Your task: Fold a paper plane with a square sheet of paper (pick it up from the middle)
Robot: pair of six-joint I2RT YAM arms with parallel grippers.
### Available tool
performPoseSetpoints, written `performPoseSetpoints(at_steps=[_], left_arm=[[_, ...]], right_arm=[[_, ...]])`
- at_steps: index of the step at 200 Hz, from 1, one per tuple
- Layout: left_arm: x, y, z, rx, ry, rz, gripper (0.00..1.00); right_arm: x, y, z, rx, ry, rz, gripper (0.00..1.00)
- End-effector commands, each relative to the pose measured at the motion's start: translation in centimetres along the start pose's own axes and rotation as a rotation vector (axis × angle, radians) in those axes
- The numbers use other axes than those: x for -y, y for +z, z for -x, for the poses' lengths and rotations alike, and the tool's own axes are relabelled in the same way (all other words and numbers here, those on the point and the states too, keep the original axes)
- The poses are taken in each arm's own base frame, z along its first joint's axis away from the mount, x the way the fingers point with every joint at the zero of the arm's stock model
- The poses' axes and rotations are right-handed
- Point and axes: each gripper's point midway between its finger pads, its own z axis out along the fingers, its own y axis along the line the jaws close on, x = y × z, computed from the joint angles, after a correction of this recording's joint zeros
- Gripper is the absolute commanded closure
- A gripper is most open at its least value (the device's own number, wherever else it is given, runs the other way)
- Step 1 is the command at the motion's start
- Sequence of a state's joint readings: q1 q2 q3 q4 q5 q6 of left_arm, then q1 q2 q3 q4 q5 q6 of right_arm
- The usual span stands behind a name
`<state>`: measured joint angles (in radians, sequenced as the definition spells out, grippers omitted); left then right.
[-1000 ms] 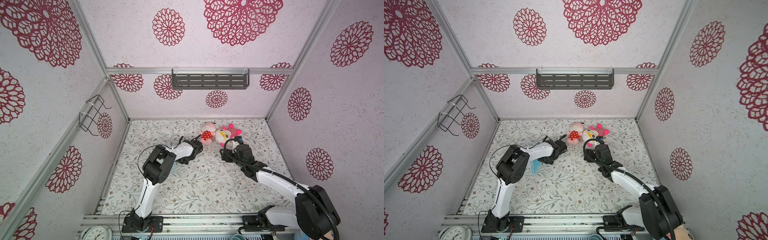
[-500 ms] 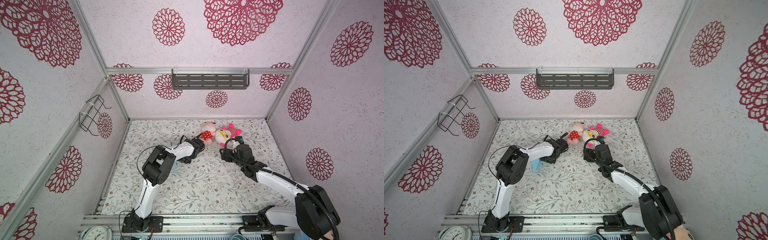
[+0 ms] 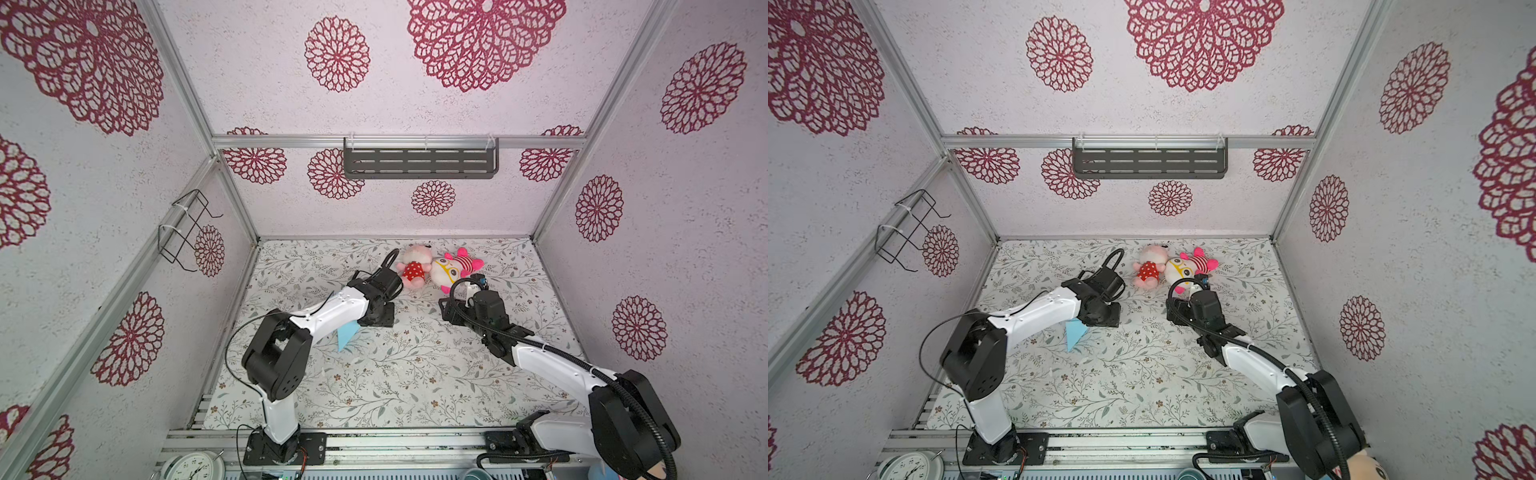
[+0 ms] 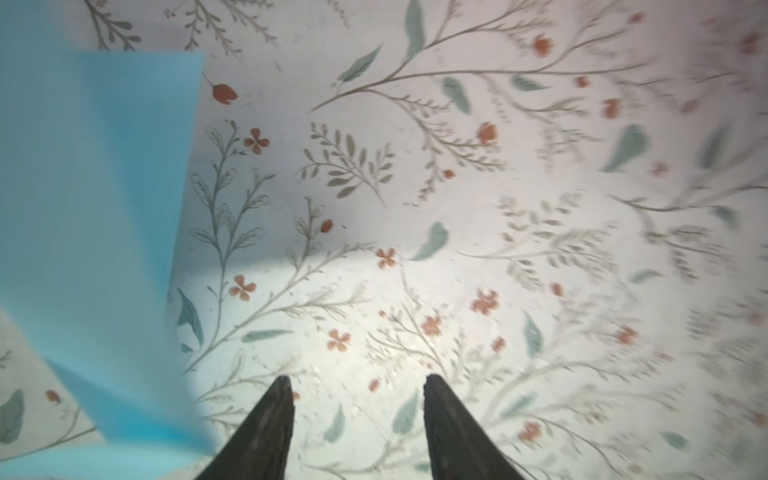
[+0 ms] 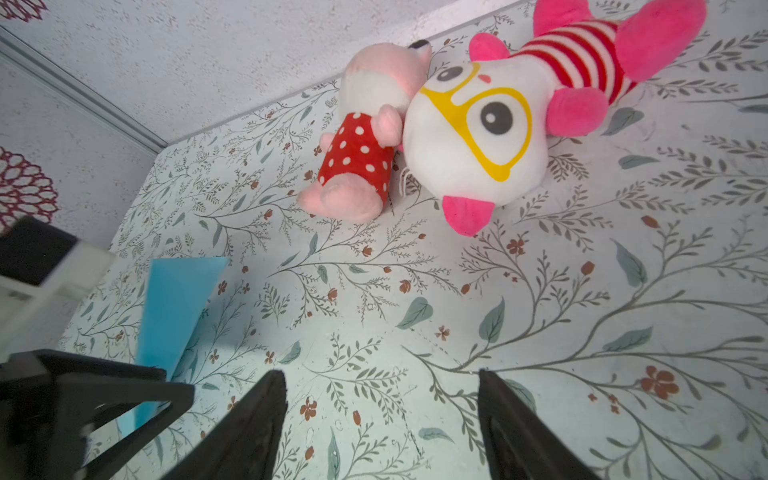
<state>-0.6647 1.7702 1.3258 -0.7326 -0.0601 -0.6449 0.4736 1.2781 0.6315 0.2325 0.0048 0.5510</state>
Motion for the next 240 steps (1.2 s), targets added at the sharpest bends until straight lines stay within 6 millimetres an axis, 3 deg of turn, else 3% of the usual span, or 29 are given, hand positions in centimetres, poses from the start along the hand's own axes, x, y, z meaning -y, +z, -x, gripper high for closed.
performPoseSetpoints(at_steps=[1, 26, 61, 90, 117, 184, 240], left_arm=[[1.1, -2.6, 0.7, 0.066, -0.032, -0.147, 0.44], [-3.1, -3.5, 0.0, 0.133, -0.058, -0.073, 0.39], [-8.3, -2.1, -2.7, 0.130, -0.056, 0.071, 0.24], [-10.3, -0.4, -4.3, 0.081, -0.095, 0.098, 0.21], [-11.9, 0.7, -4.6, 0.072, -0.105, 0.157, 0.22], [-12.8, 3.4, -3.6, 0.051, -0.116, 0.126, 0.42], [-11.3, 4.4, -3.0, 0.049, -0.089, 0.047, 0.54]], right_arm=[[-1.8, 0.4, 0.6, 0.014, 0.027, 0.096, 0.24], [-3.5, 1.2, -0.6, -0.026, 0.049, 0.184, 0.24], [-5.4, 2.4, -2.3, -0.076, 0.061, 0.244, 0.24], [-6.8, 3.2, -3.1, -0.107, 0.063, 0.277, 0.24], [-8.0, 3.7, -3.8, -0.132, 0.059, 0.303, 0.24], [-9.3, 4.7, -4.8, -0.169, 0.075, 0.337, 0.25], [-9.7, 5.2, -5.2, -0.191, 0.071, 0.345, 0.25]])
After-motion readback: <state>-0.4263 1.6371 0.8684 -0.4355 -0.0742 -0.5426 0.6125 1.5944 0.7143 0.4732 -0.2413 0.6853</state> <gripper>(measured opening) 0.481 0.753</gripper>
